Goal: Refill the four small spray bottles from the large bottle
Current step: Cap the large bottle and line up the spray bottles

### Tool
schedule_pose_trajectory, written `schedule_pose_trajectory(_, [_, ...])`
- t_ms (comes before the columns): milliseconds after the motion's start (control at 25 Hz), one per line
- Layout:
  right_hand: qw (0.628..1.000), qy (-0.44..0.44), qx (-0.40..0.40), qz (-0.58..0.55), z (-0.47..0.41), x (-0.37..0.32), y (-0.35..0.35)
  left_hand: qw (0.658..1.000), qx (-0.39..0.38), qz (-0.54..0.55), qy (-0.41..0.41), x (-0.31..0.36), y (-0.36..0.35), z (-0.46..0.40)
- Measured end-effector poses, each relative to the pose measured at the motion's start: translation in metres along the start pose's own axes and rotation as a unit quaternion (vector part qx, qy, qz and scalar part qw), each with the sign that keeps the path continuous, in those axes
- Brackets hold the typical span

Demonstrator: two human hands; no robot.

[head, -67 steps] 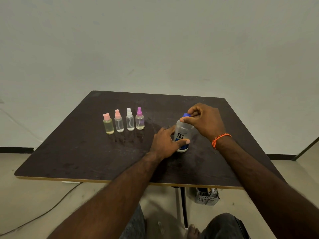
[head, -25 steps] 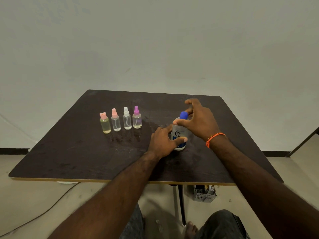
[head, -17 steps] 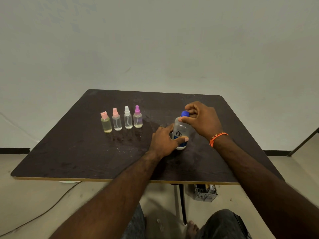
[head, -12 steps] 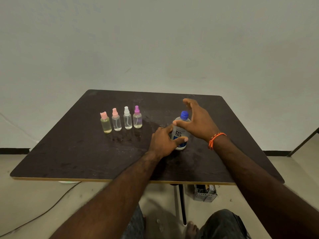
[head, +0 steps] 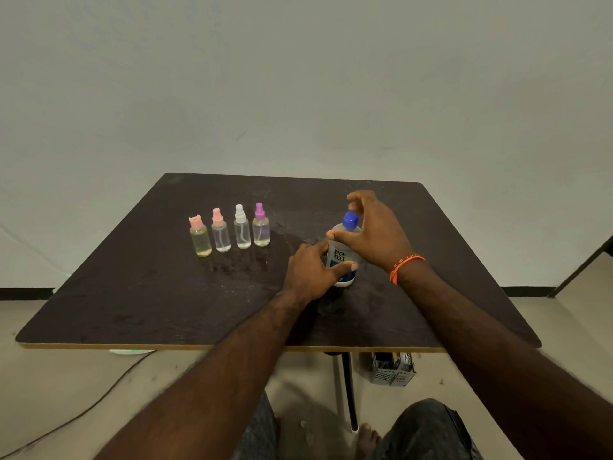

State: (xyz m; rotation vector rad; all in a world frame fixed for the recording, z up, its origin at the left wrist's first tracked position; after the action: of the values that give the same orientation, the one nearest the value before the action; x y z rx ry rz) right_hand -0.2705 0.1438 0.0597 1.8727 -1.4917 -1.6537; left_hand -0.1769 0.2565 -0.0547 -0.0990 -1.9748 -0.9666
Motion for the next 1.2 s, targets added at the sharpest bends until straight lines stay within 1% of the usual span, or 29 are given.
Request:
schedule_pose_trajectory(80, [0.997,0.012,-0.029,-0.070,0.003,-0.001,0.001,1.000,0.000,0.008,-0.004,0.001,0.002,0.001])
schedule_pose_trajectory(160, [0.992,0.022,-0.033,-0.119,0.003,0.002,0.007,1.000,0.006,0.008,-0.011,0.001,0.002,0.001])
schedule_pose_trajectory(240, [0.993,0.013,-0.014,-0.119,0.002,0.005,0.011,1.000,0.006,0.003,-0.010,0.000,0.001,0.000])
schedule_pose_trajectory(320, [0.993,-0.014,0.019,-0.113,0.001,0.006,0.013,1.000,0.006,-0.005,-0.007,0.000,0.000,-0.001])
schedule_pose_trajectory(400, [0.996,-0.027,0.045,-0.074,0.000,0.004,0.014,1.000,0.003,-0.002,-0.002,0.001,0.000,0.000])
schedule_pose_trajectory(480, [0.999,-0.009,0.025,-0.042,0.000,0.001,0.014,1.000,0.000,0.008,0.000,0.003,0.002,0.001])
schedule_pose_trajectory(600, [0.994,0.009,-0.042,-0.105,-0.001,-0.005,0.016,1.000,0.003,0.013,-0.005,0.005,0.004,0.002])
schedule_pose_trajectory(640, [0.993,0.010,-0.049,-0.111,-0.001,-0.006,0.017,1.000,0.002,0.015,-0.006,0.004,0.004,0.003])
schedule_pose_trajectory(720, [0.995,-0.005,-0.032,-0.094,-0.004,-0.004,0.020,1.000,-0.001,0.011,-0.004,0.004,0.004,0.003])
schedule_pose_trajectory(800, [0.999,-0.025,0.006,-0.046,-0.008,-0.004,0.021,1.000,0.000,0.009,-0.002,0.005,0.004,0.003])
schedule_pose_trajectory(880, [0.999,-0.018,0.042,0.019,-0.009,-0.007,0.017,1.000,-0.004,0.009,-0.002,0.004,0.004,0.002])
schedule_pose_trajectory(960, [0.997,-0.008,0.051,0.049,-0.007,-0.008,0.005,1.000,-0.008,0.010,0.001,0.003,0.003,0.003])
schedule_pose_trajectory(1040, [0.999,-0.010,0.029,0.016,-0.001,-0.003,-0.010,1.000,-0.013,0.022,0.010,0.003,0.003,0.003])
schedule_pose_trajectory(1200, [0.990,-0.028,-0.007,-0.138,0.026,0.025,-0.027,0.999,-0.013,0.030,-0.007,0.004,0.005,0.002])
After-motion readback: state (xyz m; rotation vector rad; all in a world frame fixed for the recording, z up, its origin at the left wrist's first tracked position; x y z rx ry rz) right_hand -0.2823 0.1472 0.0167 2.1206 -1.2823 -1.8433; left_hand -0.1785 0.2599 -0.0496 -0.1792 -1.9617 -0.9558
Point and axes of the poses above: each hand's wrist, its own z-axis away from the middle knuckle, its own y-axis out of the back of the hand, x = y × z, the point moved 2 cm from there along -z, towards the middle knuckle, and after that the axes turned 3 degrees about -z, right-handed, at the moved point
